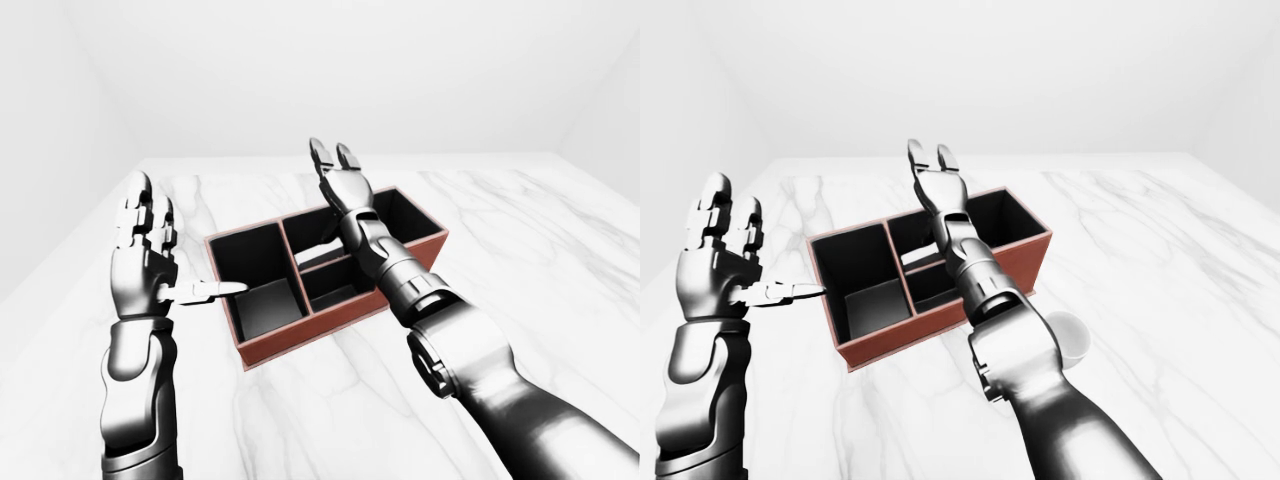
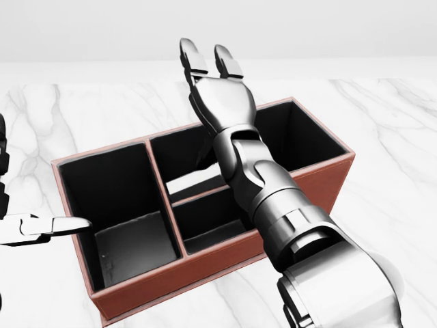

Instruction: Pick up the book and place it in the front compartment of the caddy.

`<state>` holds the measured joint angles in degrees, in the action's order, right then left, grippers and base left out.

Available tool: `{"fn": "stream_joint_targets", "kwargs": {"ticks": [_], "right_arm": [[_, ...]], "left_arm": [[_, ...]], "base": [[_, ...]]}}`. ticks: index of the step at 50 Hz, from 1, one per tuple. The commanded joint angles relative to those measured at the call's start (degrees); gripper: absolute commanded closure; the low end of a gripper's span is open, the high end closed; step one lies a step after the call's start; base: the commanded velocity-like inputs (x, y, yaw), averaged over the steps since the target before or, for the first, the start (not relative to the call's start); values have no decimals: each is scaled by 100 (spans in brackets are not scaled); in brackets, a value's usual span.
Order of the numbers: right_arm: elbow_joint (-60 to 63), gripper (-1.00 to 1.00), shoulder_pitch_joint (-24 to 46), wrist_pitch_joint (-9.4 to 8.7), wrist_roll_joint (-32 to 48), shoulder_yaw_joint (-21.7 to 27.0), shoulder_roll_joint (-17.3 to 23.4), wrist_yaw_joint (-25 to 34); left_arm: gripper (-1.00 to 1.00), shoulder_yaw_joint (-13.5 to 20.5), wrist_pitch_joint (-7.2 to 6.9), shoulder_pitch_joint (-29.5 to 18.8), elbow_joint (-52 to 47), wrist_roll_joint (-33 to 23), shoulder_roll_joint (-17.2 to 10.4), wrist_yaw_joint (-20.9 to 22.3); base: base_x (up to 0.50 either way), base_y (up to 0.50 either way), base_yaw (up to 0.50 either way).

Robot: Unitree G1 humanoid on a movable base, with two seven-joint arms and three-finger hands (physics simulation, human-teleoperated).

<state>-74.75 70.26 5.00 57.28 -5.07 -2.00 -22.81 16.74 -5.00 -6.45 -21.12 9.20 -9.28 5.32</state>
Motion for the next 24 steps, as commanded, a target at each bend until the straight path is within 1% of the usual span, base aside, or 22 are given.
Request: {"fn": "stream_joint_targets", "kwargs": {"ticks": [1,12,24], "right_arm": [[7,-100,-20,0,23,25,14,-10],[37,-100,-38,0,-16,45,26,28],[251,-100,49,0,-409,153,119,282]], "left_arm": [[-100,-24,0,3,33,-23,9,4],[-100,7,0,-4,-31,-4,-1,-3],[-100,34,0,-17,-19,17,-17,-15]], "base": [[0,0,0],[0,0,0],[0,0,0]]}}
